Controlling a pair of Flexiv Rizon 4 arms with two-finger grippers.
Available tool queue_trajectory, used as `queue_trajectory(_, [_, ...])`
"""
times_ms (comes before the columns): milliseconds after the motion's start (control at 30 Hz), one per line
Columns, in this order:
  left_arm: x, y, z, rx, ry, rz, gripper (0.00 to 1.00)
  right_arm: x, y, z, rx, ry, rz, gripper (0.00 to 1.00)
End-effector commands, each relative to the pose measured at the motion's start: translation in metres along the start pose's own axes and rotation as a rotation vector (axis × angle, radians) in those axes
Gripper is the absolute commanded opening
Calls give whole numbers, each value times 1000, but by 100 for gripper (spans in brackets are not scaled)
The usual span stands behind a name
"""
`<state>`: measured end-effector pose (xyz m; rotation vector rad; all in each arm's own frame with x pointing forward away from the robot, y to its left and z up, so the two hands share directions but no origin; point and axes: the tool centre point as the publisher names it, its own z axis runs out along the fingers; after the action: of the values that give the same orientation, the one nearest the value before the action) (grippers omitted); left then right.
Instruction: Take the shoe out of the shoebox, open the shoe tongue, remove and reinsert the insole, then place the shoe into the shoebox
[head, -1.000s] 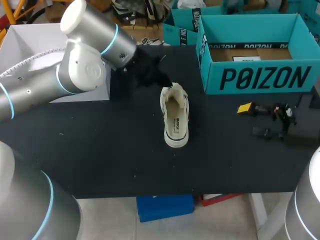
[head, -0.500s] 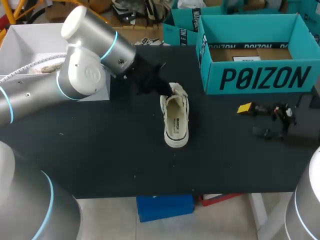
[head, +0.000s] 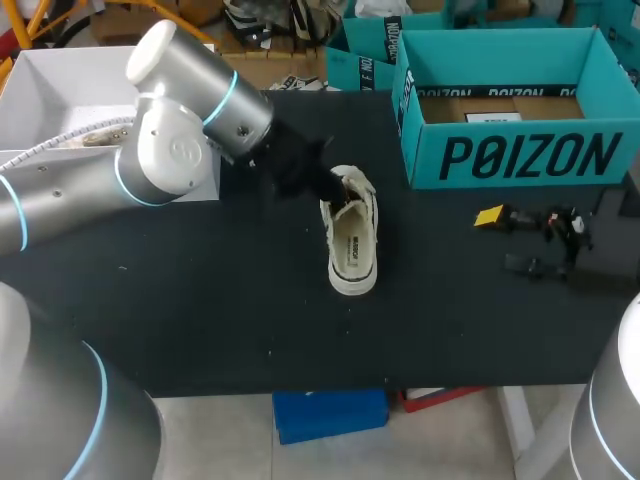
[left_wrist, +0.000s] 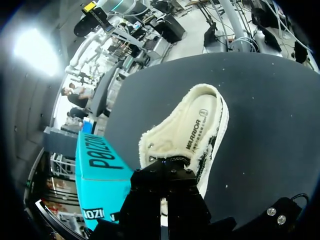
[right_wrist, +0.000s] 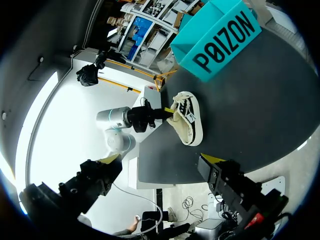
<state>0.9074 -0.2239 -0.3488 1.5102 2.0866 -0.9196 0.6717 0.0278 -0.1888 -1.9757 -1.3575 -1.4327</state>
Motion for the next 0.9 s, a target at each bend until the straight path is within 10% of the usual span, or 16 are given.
queue_trajectory(33, [5,-1,6,6,5,-3,0,0,0,0,0,0,1,100])
queue_trajectory(600, [-14,2,-32,-14,6,51,0,0,0,0,0,0,1,100])
queue_trajectory(900, [-20,7,-8,36,20,60,0,0,0,0,0,0,1,100])
